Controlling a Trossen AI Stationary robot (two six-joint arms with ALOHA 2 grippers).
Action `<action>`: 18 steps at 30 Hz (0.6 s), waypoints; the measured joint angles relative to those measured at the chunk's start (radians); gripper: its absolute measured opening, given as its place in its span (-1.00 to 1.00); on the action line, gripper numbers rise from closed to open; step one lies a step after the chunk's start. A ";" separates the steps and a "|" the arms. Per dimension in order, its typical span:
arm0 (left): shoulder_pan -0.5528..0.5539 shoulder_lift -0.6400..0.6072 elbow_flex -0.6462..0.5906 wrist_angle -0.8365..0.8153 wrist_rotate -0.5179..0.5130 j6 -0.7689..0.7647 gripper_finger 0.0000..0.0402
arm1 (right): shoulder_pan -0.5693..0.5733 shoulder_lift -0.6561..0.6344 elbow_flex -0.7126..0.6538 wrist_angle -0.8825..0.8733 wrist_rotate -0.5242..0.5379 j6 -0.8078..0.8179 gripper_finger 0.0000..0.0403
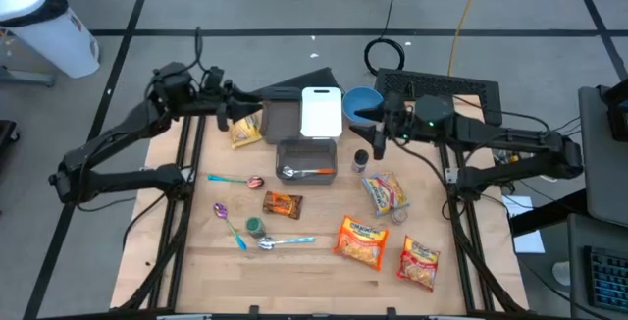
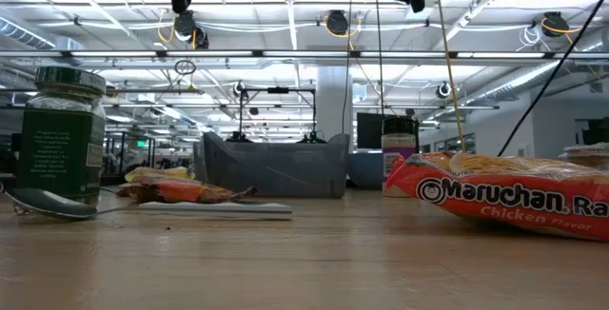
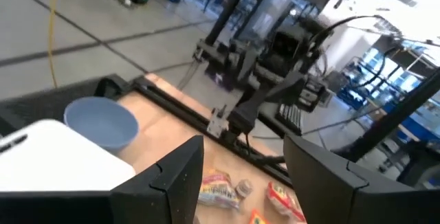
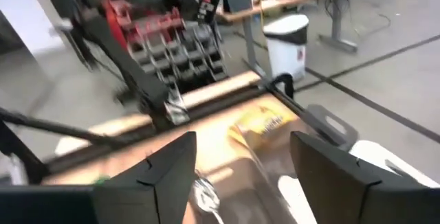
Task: Pick & Place Food Item
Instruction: Put the violet seasoning bottle into the top black bin
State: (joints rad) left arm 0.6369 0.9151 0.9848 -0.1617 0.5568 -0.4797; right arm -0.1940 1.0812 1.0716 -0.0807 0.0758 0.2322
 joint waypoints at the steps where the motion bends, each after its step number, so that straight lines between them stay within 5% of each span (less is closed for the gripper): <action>1: -0.001 0.008 0.000 0.006 0.010 0.000 0.04 | -0.006 0.009 0.017 -0.033 0.000 -0.022 0.20; 12: 0.000 0.023 0.000 0.045 0.038 -0.004 0.04 | -0.087 0.001 0.024 -0.356 0.001 -0.102 0.51; 18: 0.000 0.020 0.000 0.063 0.039 -0.029 0.04 | -0.070 -0.016 -0.150 -0.288 -0.002 -0.036 0.52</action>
State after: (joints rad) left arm 0.6369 0.9356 0.9852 -0.0988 0.5957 -0.5083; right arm -0.2643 1.0654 0.9220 -0.3686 0.0737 0.1957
